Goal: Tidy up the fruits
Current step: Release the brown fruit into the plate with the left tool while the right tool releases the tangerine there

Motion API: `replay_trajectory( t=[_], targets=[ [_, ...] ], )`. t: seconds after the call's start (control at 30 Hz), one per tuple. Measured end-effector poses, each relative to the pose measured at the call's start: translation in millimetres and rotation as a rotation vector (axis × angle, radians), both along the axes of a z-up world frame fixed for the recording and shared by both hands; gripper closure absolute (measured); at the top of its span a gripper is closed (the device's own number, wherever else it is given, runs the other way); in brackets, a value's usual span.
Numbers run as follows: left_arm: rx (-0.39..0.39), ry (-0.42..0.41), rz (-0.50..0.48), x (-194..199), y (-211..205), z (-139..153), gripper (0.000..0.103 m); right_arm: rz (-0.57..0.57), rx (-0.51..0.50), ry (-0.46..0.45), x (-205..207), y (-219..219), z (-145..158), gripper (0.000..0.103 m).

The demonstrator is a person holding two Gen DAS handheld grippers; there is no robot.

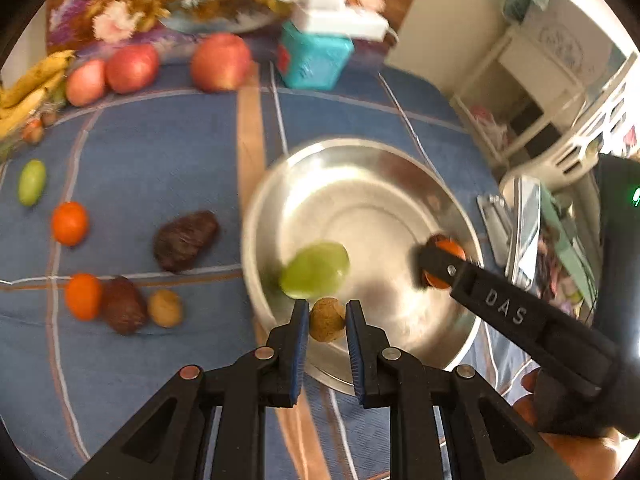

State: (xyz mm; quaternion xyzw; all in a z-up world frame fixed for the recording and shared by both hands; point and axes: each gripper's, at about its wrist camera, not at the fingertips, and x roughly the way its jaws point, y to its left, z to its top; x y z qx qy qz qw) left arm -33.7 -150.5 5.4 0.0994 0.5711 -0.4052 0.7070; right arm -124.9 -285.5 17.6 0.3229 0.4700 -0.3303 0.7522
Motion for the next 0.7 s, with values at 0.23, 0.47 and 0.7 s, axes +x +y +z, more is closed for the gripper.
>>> replay_trajectory(
  t=[0.23,0.47,0.7],
  targets=[
    [-0.004,0.031,-0.007,-4,-2,-6,0.082,0.008,0.031,0.004,3,2,-8,0.065],
    [-0.004,0.036,-0.003,-2,0,-6,0.082,0.019,0.030,0.007,5,6,-8,0.065],
    [-0.001,0.045,-0.002,1,0,-8,0.081,0.024,0.025,0.007,6,7,-7,0.065]
  ],
)
